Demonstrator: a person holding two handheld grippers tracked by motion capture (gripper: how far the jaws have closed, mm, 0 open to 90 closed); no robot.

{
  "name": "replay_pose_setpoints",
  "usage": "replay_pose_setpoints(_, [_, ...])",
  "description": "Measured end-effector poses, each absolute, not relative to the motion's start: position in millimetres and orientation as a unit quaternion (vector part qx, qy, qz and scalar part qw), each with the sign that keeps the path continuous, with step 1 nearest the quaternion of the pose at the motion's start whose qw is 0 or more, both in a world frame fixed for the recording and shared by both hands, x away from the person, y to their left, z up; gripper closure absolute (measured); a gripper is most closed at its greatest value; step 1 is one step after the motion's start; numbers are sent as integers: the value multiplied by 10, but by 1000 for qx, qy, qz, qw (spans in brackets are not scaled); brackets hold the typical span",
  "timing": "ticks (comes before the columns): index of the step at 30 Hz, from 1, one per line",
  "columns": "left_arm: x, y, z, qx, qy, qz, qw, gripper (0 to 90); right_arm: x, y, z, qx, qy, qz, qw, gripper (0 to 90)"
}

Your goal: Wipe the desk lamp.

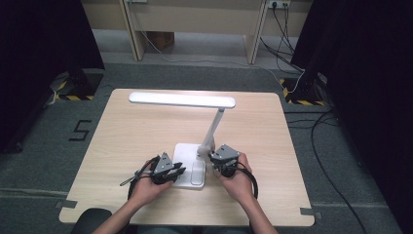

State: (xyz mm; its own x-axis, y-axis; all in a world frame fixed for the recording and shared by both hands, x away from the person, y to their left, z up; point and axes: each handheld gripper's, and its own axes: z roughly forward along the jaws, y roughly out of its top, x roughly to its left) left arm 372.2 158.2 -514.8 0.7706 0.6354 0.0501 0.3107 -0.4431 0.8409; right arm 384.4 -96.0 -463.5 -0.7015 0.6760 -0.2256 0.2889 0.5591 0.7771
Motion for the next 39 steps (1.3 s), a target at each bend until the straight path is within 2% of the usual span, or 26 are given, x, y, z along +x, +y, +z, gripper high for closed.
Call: replay_pose_setpoints(39, [3721, 1581, -5149, 830, 285, 183, 444, 721, 3860, -919, -4683, 291, 867, 348, 204, 820])
